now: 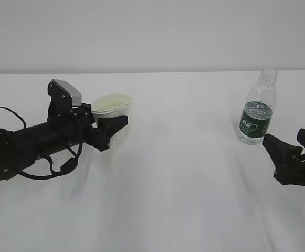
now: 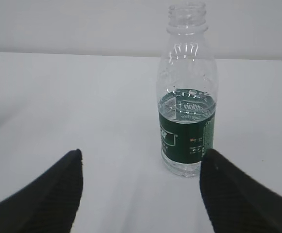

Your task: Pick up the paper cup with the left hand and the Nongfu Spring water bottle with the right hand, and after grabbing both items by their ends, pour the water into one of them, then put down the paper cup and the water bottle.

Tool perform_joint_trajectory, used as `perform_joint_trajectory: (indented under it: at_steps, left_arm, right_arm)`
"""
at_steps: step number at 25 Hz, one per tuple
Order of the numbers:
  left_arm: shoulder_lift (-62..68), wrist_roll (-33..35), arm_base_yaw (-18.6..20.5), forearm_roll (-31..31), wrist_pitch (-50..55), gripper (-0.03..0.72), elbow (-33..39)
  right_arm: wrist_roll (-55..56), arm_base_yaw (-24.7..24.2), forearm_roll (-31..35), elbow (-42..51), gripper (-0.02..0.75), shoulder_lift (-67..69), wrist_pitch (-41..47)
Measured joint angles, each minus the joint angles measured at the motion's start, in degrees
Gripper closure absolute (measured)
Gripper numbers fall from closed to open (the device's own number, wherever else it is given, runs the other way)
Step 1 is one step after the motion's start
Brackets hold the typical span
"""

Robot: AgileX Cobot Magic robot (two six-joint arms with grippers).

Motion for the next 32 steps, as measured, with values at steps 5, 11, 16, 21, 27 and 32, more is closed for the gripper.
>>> perform_joint_trajectory:
  at_steps: [5, 11, 16, 21, 27, 32]
  left_arm:
    - [0.00, 1.21, 0.59, -2.68, 0.00, 0.281, 0.00]
    - [0.00, 1.64, 3.62, -3.74, 0.00, 0.286, 0.00]
    - [0.00, 1.64, 6.71, -5.53, 0.00, 0.288, 0.00]
    - [0.00, 1.64, 8.45, -6.82, 0.00, 0.289, 0.00]
    - [0.27, 1.64, 8.59, -8.89, 0.00, 0.290, 0.00]
    - [2.42, 1.64, 8.59, -10.64, 0.11, 0.295, 0.00]
  right_arm:
    - [0.09, 0.00, 0.00, 0.00, 0.175, 0.00, 0.00]
    - [0.09, 0.00, 0.00, 0.00, 0.175, 0.00, 0.00]
    - [0.09, 0.00, 0.00, 0.00, 0.175, 0.00, 0.00]
    - [0.96, 0.00, -0.05, 0.00, 0.175, 0.00, 0.00]
    - [1.18, 0.00, -0.05, 0.05, 0.175, 0.00, 0.00]
    - [1.24, 0.00, -0.05, 0.05, 0.175, 0.00, 0.00]
